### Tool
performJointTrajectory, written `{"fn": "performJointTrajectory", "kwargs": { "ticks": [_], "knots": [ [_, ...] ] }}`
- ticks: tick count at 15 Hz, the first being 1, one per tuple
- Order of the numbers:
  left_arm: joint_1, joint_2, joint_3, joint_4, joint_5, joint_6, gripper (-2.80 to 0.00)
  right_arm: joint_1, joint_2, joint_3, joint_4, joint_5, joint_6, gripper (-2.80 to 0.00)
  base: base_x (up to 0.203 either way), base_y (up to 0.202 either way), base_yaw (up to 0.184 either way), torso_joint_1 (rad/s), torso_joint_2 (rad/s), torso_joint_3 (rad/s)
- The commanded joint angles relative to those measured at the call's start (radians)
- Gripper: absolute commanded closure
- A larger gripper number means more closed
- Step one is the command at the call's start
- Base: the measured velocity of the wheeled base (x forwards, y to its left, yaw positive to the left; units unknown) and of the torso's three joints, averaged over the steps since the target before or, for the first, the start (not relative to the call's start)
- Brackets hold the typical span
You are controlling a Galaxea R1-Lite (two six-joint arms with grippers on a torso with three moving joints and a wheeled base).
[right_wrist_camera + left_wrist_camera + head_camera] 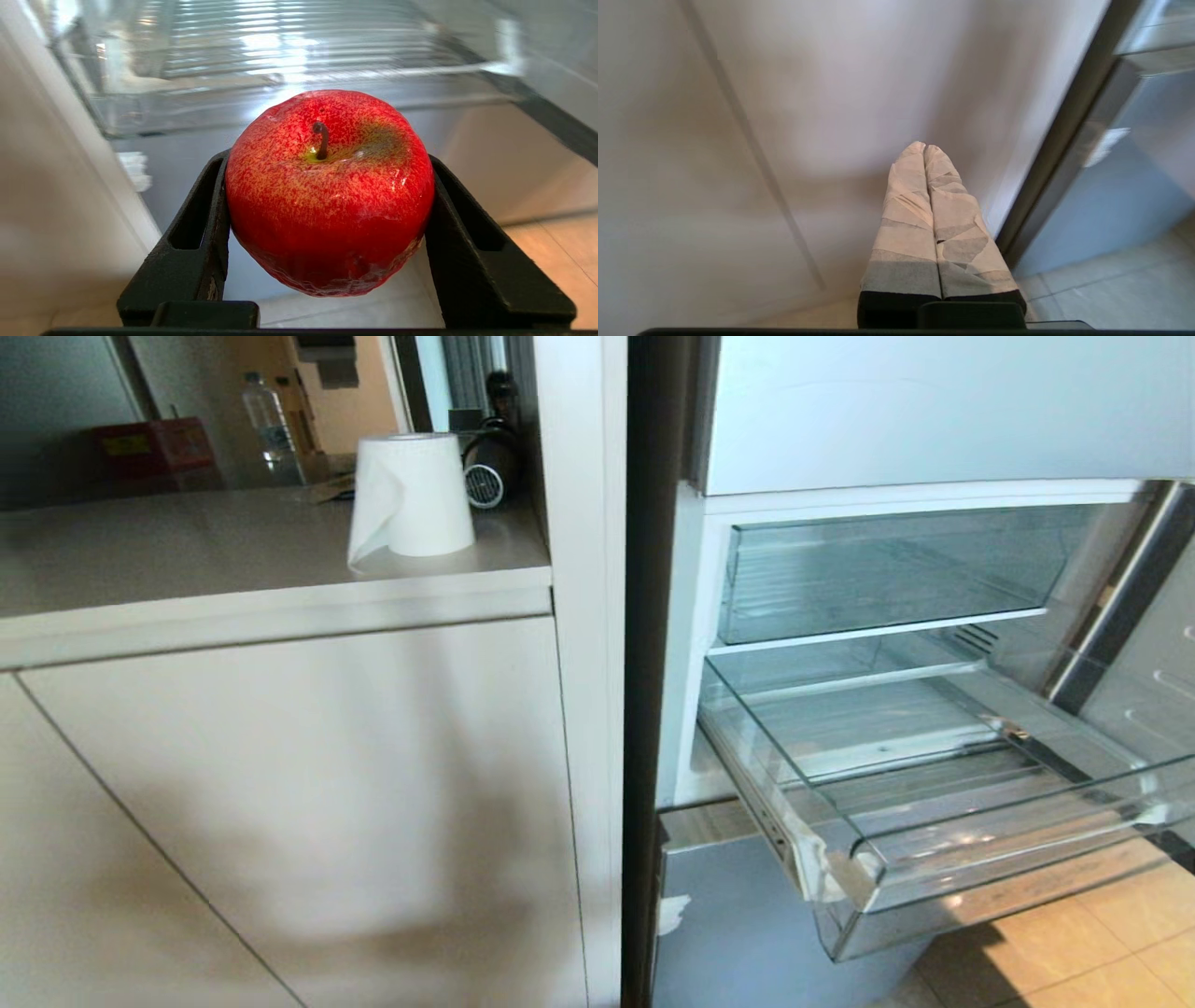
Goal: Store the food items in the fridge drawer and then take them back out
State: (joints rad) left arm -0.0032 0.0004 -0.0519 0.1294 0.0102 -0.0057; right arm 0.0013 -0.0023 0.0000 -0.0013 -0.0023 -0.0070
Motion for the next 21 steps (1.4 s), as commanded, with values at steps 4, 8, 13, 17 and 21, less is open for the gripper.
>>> {"fn": "performJointTrajectory", "kwargs": {
  "ticks": [4, 8, 13, 17, 21],
  "knots": [
    [0.0, 0.0, 0.0, 0.001, 0.001, 0.0, 0.0, 0.0, 0.002, 0.0, 0.001, 0.007, -0.013, 0.0, 0.001, -0.002, 0.05, 0.001, 0.0, 0.001],
    [0.0, 0.0, 0.0, 0.001, 0.001, 0.0, 0.0, 0.0, 0.148, -0.066, -0.077, 0.005, -0.003, 0.0, 0.0, 0.0, 0.0, 0.0, 0.0, 0.0],
    [0.0, 0.0, 0.0, 0.001, 0.001, 0.0, 0.0, 0.002, 0.639, -0.29, -0.267, 0.031, 0.022, 0.0, 0.0, 0.0, 0.0, 0.0, 0.0, 0.0],
    [0.0, 0.0, 0.0, 0.001, 0.001, 0.0, 0.0, 0.003, 1.065, -0.531, -0.381, 0.078, 0.079, 0.0, 0.0, 0.0, 0.0, 0.0, 0.0, 0.0],
    [0.0, 0.0, 0.0, 0.001, 0.001, 0.0, 0.0, 0.013, 1.407, -0.754, -0.435, 0.128, 0.105, 0.0, 0.0, 0.0, 0.0, 0.0, 0.0, 0.0]
  ]
}}
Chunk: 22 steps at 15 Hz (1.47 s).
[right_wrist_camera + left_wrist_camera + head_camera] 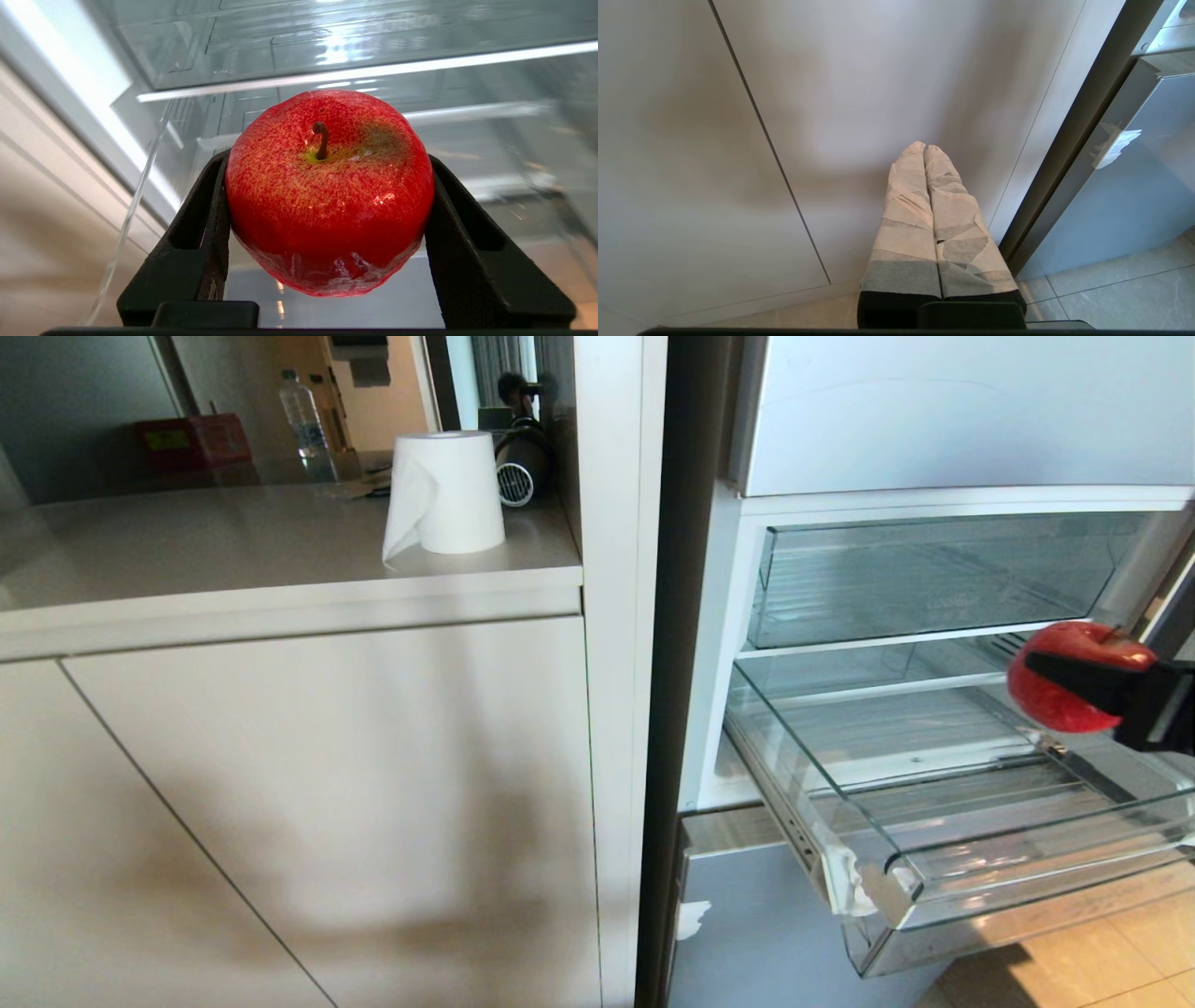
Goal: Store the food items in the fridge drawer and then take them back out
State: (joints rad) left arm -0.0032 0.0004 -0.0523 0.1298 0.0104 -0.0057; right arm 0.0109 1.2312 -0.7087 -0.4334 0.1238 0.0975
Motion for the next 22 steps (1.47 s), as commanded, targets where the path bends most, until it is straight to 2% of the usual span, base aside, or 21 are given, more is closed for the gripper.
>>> {"fn": "performJointTrajectory", "kwargs": {
  "ticks": [1, 4, 9, 22],
  "knots": [
    [0.0, 0.0, 0.0, 0.001, 0.0, 0.0, 0.0, 0.007, 0.243, -0.073, -0.035, 0.007, 0.002, 0.0, 0.0, 0.0, 0.0, 0.0, 0.0, 0.0],
    [0.0, 0.0, 0.0, 0.001, 0.0, 0.0, 0.0, 0.013, 0.411, -0.09, -0.197, 0.015, 0.004, 0.0, 0.0, 0.0, 0.0, 0.0, 0.0, 0.0],
    [0.0, 0.0, 0.0, 0.001, 0.0, 0.0, 0.0, 0.015, 0.559, -0.089, -0.331, 0.028, 0.005, 0.0, 0.0, 0.0, 0.0, 0.0, 0.0, 0.0],
    [0.0, 0.0, 0.0, 0.001, 0.0, 0.0, 0.0, 0.019, 0.697, -0.118, -0.381, 0.03, 0.008, 0.0, 0.0, 0.0, 0.0, 0.0, 0.0, 0.0]
  ]
}}
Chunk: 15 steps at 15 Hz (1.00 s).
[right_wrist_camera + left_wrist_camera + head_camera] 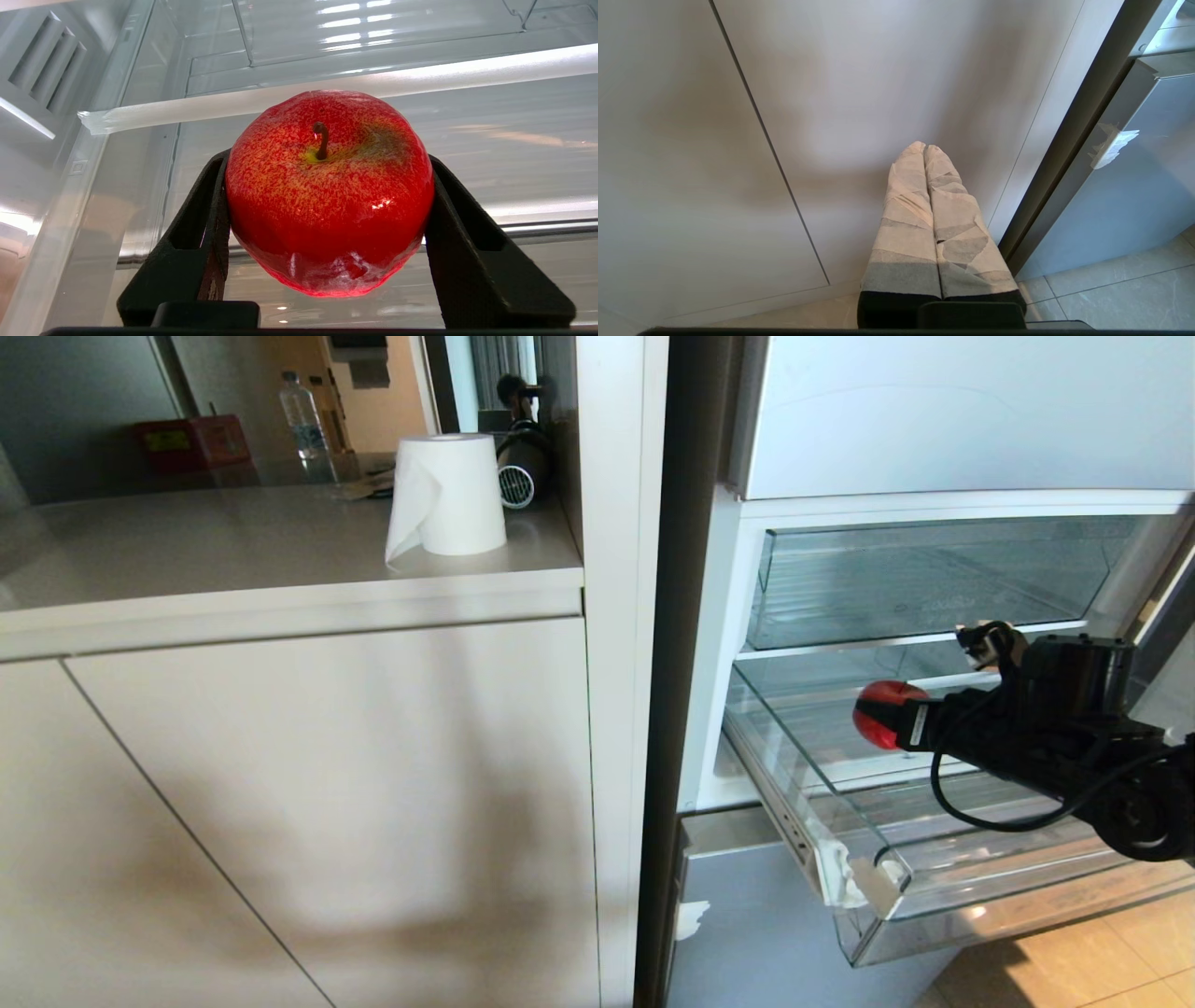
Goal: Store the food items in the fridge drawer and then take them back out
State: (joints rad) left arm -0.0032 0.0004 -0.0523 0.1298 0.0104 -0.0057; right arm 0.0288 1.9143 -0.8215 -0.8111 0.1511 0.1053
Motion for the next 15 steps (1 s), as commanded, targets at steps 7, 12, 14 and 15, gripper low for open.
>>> {"fn": "performJointTrajectory", "kwargs": {
  "ticks": [7, 12, 14, 15],
  "knots": [
    [0.0, 0.0, 0.0, 0.001, 0.0, 0.0, 0.0, 0.002, 0.003, -0.048, 0.007, 0.002, 0.001, -2.8, 0.0, 0.0, 0.0, 0.0, 0.0, 0.0],
    [0.0, 0.0, 0.0, 0.001, 0.0, 0.0, 0.0, 0.0, -0.05, -0.084, 0.067, 0.002, 0.002, -2.8, 0.0, 0.0, 0.0, 0.0, 0.0, 0.0],
    [0.0, 0.0, 0.0, 0.001, 0.0, 0.0, 0.0, -0.001, -0.14, -0.079, 0.113, 0.002, 0.002, -2.8, 0.0, 0.0, 0.0, 0.0, 0.0, 0.0],
    [0.0, 0.0, 0.0, 0.001, 0.0, 0.0, 0.0, -0.001, -0.187, -0.073, 0.139, 0.002, 0.002, -2.8, 0.0, 0.0, 0.0, 0.0, 0.0, 0.0]
  ]
}}
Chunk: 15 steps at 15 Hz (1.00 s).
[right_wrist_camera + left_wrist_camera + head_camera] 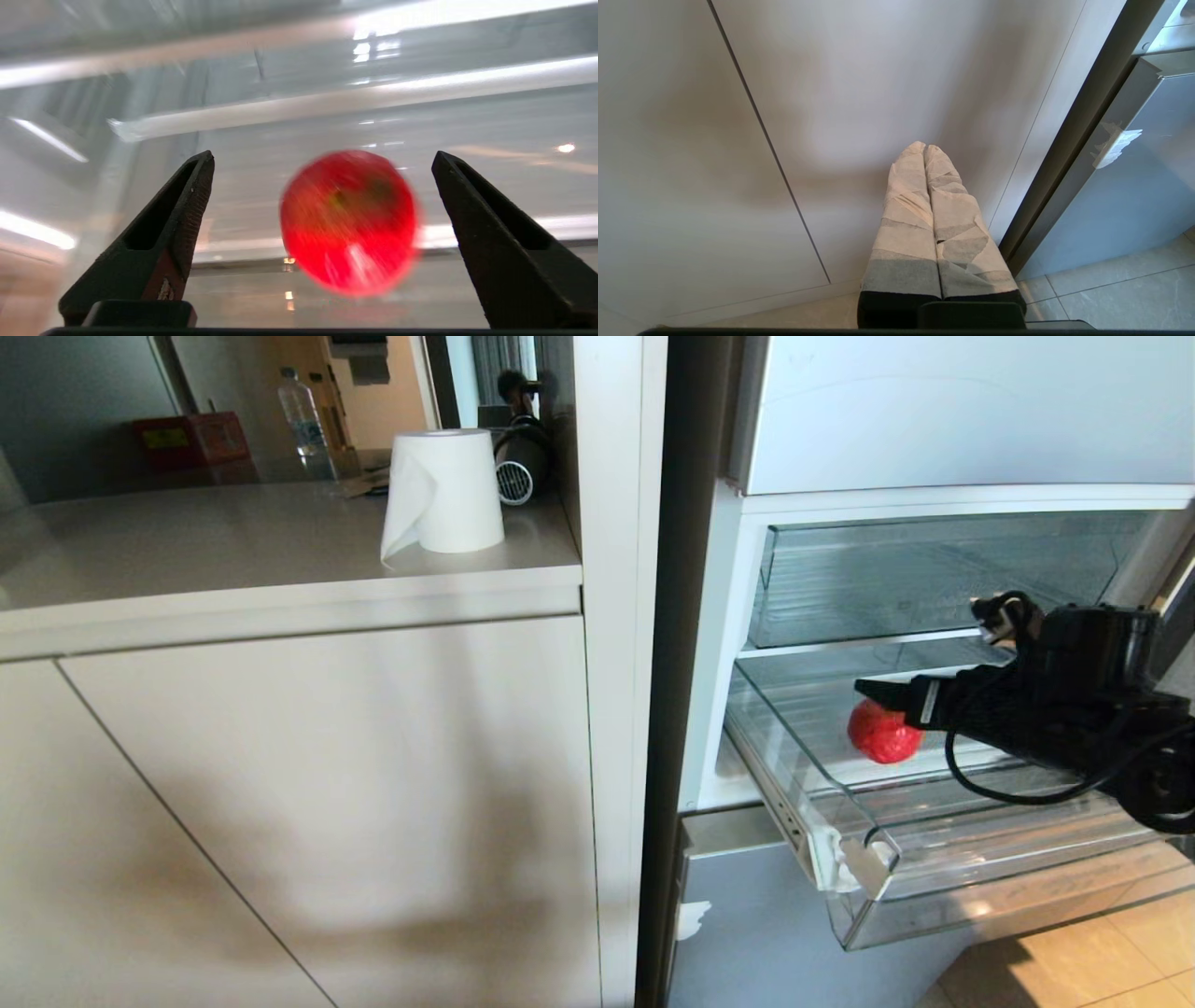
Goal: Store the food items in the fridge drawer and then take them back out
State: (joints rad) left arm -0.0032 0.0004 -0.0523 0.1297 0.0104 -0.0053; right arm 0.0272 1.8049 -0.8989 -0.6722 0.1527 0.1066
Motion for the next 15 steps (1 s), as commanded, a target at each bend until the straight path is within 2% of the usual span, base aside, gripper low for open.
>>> {"fn": "performJointTrajectory", "kwargs": {
  "ticks": [1, 6, 7, 10, 12, 15],
  "knots": [
    [0.0, 0.0, 0.0, 0.001, 0.0, -0.001, 0.0, 0.0, -0.131, 0.014, 0.027, 0.001, 0.001, -2.8, 0.0, 0.0, 0.0, 0.0, 0.0, 0.0],
    [0.0, 0.0, 0.0, 0.001, 0.0, -0.001, 0.0, 0.001, -0.377, 0.12, 0.074, -0.002, 0.002, -2.8, 0.0, 0.0, 0.0, 0.0, 0.0, 0.0],
    [0.0, 0.0, 0.0, 0.001, 0.0, -0.001, 0.0, 0.001, -0.43, 0.149, 0.08, -0.004, 0.003, 0.0, 0.0, 0.0, 0.0, 0.0, 0.0, 0.0],
    [0.0, 0.0, -0.001, 0.001, 0.0, -0.001, 0.0, -0.003, -0.673, 0.228, 0.152, -0.026, 0.014, 0.0, 0.0, 0.0, 0.0, 0.0, 0.0, 0.0],
    [0.0, 0.0, 0.0, 0.001, 0.0, -0.001, 0.0, -0.006, -0.902, 0.299, 0.221, -0.048, 0.017, 0.0, 0.0, 0.0, 0.0, 0.0, 0.0, 0.0],
    [0.0, 0.0, 0.0, 0.001, 0.0, -0.001, 0.0, -0.012, -1.256, 0.43, 0.403, -0.081, -0.01, 0.0, 0.0, 0.0, 0.0, 0.0, 0.0, 0.0]
  ]
}}
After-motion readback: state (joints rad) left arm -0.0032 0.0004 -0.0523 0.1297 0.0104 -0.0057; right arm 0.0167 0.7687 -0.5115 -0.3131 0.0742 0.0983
